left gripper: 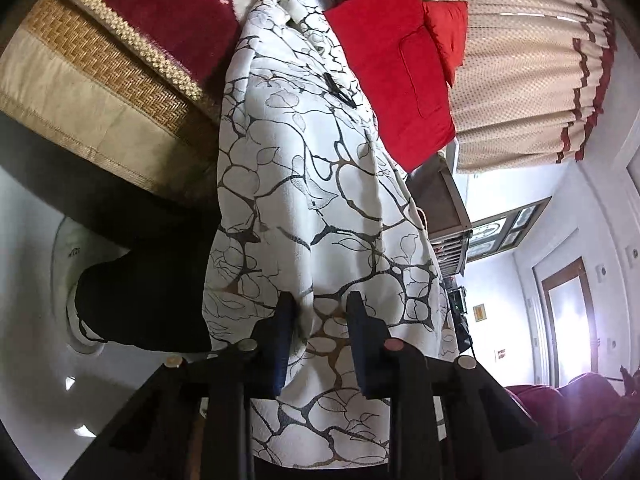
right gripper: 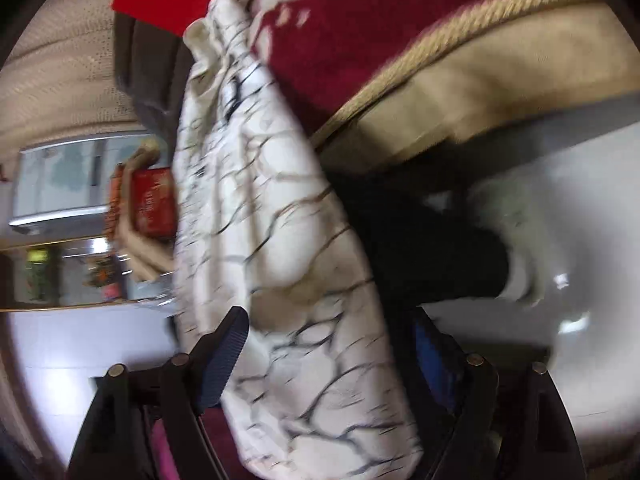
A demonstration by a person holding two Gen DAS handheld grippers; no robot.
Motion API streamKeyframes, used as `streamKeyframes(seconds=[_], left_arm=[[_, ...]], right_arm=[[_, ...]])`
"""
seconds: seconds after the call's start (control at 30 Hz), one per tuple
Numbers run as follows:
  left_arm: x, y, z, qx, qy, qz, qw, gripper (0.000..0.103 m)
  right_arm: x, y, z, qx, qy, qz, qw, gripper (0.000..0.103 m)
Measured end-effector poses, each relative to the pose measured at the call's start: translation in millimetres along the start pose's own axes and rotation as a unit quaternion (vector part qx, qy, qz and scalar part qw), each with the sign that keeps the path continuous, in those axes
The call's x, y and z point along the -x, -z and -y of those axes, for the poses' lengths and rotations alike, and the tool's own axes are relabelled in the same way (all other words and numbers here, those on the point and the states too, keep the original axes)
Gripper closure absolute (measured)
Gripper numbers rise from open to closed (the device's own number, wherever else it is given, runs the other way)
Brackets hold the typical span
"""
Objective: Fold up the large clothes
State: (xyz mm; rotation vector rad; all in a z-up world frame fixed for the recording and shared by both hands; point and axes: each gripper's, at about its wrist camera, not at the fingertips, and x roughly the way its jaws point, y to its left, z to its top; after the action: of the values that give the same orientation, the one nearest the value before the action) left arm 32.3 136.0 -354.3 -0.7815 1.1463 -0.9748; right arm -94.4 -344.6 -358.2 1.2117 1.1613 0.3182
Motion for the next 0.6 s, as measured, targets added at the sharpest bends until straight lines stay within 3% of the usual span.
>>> streamKeyframes(seconds=[0.03,0.07,0.13,0.2,0.23,0.27,0.3,0.43,0.6], left_arm=[[1.0,0.3,-3.5,0.006,-0.004,0.0,1.0,0.071],[6.1,2.8,-10.9,0.014,-0.002,-0.001,0.9999,0.054],[11.0,8.9,-22.5,0.026,0.018,0.0,0.9995,0.039],[10.1,10.4,-18.5,0.012,0.008,0.002,0.9999,0.04],[9.8,10.7,-14.7,0.003,0.009,0.003,0.9999,0.047],[9.1,11.0,-10.7,-0.002,0.012,0.004,0.9999,0.061],[9.4,10.5,-7.7,-0.007,0.011,0.005,0.9999,0.067],[11.5,7.3,1.5,-0.02,0.004,0.014,0.9997,0.086],[18.1,5.0,17.0,-0.036,-0.002,0.029,0.9989,0.095]], right_arm=[[0.4,3.0,-2.8,0.006,-0.02,0.0,1.0,0.02],[1.5,5.8,-7.0,0.017,-0.027,0.003,1.0,0.02],[0.5,11.6,-20.0,0.045,-0.017,0.0,0.999,0.026],[2.4,15.8,-30.7,0.068,0.005,0.006,0.998,0.042],[5.3,17.2,-35.3,0.076,0.008,0.012,0.997,0.049],[8.4,18.2,-37.6,0.081,0.003,0.017,0.997,0.068],[10.5,19.9,-41.6,0.086,-0.001,0.023,0.996,0.075],[12.1,24.4,-53.2,0.107,-0.004,0.031,0.994,0.075],[7.6,26.6,-64.8,0.122,0.008,0.038,0.992,0.077]])
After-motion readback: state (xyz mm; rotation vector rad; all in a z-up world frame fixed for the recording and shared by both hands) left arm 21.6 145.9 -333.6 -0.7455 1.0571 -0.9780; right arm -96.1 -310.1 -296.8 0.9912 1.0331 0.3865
